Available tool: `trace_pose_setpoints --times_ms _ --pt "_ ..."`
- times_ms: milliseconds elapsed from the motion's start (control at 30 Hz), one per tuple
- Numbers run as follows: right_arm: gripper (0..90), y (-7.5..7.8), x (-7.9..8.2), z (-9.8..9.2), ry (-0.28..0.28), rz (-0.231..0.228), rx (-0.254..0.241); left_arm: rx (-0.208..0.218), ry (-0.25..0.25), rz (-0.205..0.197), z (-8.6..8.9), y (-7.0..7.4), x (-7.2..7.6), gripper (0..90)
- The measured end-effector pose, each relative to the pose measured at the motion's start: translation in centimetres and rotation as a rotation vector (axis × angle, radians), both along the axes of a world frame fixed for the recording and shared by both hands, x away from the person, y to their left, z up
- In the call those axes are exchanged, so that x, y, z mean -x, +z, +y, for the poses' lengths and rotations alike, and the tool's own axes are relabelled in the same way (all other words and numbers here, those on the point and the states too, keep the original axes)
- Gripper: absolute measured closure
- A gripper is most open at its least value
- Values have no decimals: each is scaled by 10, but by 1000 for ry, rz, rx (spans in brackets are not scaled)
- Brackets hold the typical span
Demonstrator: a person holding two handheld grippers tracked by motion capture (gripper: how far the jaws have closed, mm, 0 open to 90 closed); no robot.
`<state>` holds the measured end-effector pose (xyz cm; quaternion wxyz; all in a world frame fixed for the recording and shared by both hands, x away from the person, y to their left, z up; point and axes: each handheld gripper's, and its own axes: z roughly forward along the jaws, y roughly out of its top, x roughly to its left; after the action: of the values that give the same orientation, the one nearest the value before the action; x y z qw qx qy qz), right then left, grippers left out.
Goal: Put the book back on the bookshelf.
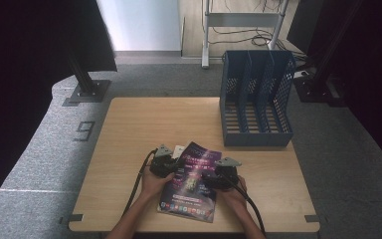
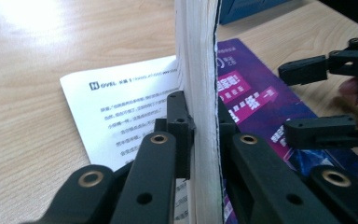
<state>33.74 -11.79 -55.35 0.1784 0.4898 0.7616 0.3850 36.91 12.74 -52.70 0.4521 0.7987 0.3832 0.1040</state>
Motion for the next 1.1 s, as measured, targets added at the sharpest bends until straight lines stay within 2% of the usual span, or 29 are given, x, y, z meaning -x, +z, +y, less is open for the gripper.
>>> trace_pose_setpoints --times_ms 67,167,500,567,700,733,933,1100 --pt "179 0 0 -1 5 2 -3 -24 -6 -42 -3 3 5 844" --pt "181 0 -1 -1 8 2 -6 -23 -18 -67 -4 6 10 846" --pt "185 0 -2 -3 20 6 -16 52 -32 -47 2 7 10 847" --pt "194 0 -2 -4 13 -5 -20 78 -38 -45 3 10 11 847" --pt "199 1 -2 -7 11 -12 -26 96 -47 -44 3 13 12 848" --pt "203 2 -2 -9 10 -14 -49 105 -51 -43 3 15 12 848" --pt "206 8 1 -13 7 -45 -74 115 -57 -57 3 20 15 848" --pt "206 9 1 -14 8 -45 -74 125 -58 -62 3 23 17 848"
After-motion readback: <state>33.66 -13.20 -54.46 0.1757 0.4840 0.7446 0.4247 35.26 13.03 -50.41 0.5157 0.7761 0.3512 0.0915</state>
